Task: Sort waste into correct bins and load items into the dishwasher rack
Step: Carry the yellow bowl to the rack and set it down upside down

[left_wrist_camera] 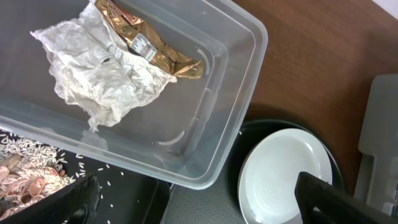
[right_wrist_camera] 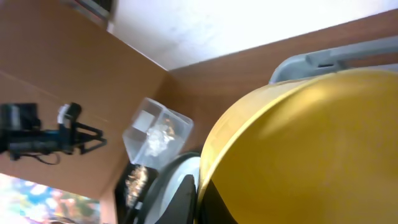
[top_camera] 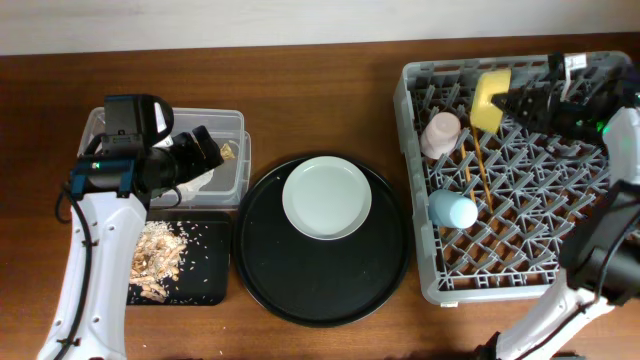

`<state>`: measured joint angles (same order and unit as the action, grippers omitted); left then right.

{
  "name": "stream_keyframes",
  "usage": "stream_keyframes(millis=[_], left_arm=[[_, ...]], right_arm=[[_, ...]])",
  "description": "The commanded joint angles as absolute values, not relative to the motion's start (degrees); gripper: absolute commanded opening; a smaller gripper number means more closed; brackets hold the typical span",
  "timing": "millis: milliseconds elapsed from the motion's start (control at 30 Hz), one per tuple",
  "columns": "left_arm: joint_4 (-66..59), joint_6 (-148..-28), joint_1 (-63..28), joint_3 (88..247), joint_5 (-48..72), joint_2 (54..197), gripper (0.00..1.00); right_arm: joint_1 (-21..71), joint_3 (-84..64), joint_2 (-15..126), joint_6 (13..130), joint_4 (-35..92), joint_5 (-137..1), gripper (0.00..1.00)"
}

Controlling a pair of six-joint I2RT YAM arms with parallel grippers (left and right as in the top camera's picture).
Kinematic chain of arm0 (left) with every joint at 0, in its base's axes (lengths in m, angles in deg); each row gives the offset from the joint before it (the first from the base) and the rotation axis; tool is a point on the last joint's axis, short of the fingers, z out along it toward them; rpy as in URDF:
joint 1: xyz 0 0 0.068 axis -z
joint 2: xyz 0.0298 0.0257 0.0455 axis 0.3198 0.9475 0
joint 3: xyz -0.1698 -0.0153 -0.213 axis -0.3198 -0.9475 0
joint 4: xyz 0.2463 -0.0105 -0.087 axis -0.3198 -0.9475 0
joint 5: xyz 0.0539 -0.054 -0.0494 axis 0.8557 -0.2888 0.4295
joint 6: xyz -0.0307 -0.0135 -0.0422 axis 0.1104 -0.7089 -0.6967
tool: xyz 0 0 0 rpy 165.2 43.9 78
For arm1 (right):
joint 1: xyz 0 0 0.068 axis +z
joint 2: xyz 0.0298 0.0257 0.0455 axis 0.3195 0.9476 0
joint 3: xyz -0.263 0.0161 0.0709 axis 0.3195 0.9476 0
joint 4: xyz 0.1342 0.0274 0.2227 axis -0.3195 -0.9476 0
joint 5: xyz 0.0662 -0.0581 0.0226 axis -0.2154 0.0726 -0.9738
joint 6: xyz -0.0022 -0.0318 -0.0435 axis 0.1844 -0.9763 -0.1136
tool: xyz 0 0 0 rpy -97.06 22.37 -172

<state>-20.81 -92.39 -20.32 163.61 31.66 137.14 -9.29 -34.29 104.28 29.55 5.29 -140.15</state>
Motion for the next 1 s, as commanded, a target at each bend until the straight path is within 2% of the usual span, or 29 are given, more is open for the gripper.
stream_keyframes(millis=[0, 67, 267, 333, 367, 433, 500, 533, 600, 633, 667, 800, 967], left_arm=[[-20.90, -92.89, -20.15, 163.39, 32.05, 137.32, 0.99], [-20.90, -92.89, -20.17, 163.39, 32.05, 137.32, 0.99], [-20.90, -92.89, -20.17, 163.39, 32.05, 137.32, 0.99], [-20.90, -92.89, -20.17, 163.39, 32.05, 137.32, 0.99], [-20.90, -92.89, -20.17, 163.39, 32.05, 137.32, 0.99], [-20.92, -92.89, -20.17, 163.39, 32.05, 137.32, 0.99], [-20.90, -92.89, -20.17, 163.39, 32.05, 137.32, 0.99], [-20.90, -92.89, -20.17, 163.39, 32.05, 137.32, 0.99], [-20.92, -92.89, -20.17, 163.39, 32.05, 137.32, 0.99], [-20.90, -92.89, -20.17, 163.39, 32.05, 137.32, 0.99], [-20.92, -92.89, -20.17, 163.39, 32.05, 137.32, 0.99], [-20.92, -92.89, -20.17, 163.39, 32.05, 137.32, 0.99], [-20.90, -92.89, -20.17, 163.39, 32.05, 137.32, 0.99]], right_arm=[[-9.51, -34.66, 107.78, 29.33, 5.94, -148.94, 0.04], [-9.53, -34.66, 108.33, 29.33, 5.92, -148.30, 0.04], [-11.12, -34.66, 108.35, 29.88, 1.55, -129.59, 0.04], [-12.87, -34.66, 108.35, 35.17, 1.51, -129.68, 0.06], [-14.21, -34.66, 108.35, 38.64, 1.55, -130.03, 0.11], [-16.59, -34.66, 108.35, 42.75, 1.29, -130.03, 0.16], [-19.49, -34.66, 108.33, 43.08, -0.98, -130.03, 0.40], [-20.54, -34.66, 108.33, 43.08, -1.75, -130.01, 0.56], [-22.84, -34.66, 108.33, 43.08, -2.38, -130.03, 0.70], [-23.52, -34.66, 108.33, 43.08, -2.49, -130.03, 0.72], [-24.06, -34.66, 108.28, 43.12, -2.56, -130.03, 0.72], [-23.19, -35.16, 106.21, 47.60, -3.39, -127.45, 0.60], [-8.92, -40.36, 93.03, 49.55, -6.45, -100.83, 0.60]])
